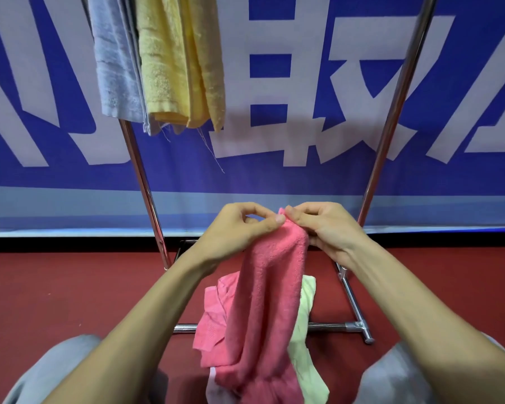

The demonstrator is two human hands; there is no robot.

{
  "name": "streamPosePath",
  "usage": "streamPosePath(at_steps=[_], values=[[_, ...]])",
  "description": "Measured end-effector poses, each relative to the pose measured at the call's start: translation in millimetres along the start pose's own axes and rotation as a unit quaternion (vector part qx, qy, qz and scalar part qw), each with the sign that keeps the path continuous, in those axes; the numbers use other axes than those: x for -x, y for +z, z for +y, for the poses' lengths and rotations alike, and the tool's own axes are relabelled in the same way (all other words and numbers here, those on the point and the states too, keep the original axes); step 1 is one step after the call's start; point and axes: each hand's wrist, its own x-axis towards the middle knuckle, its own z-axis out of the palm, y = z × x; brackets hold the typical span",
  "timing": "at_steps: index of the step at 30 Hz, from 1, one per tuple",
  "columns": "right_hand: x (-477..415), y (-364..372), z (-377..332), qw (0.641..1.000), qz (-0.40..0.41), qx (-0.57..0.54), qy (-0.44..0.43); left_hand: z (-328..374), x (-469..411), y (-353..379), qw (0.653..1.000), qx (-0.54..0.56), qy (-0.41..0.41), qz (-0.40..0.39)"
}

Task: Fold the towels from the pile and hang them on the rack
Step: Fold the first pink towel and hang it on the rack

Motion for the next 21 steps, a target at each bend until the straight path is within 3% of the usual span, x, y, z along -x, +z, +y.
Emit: streamPosePath(at_steps=[8,13,18,21], values=[[-1,-2,1,0.996,-0.078,-0.049,0.004,2,0,2,0.998,-0.037,0.048,0.017],[-3,-3,9,0.984,-0.121,0.125,-0.032,-2,-3,1,0.997,-0.037,0.029,0.059],[-7,-2,13,0.978,-0.125,0.157,-0.064,-7,-4,-7,0.980,-0.188,0.050,0.039],[-9,-1,15,0.958,-0.142,0.232,-0.092,-4,-5,-10,0.967,-0.230,0.073,0.083]])
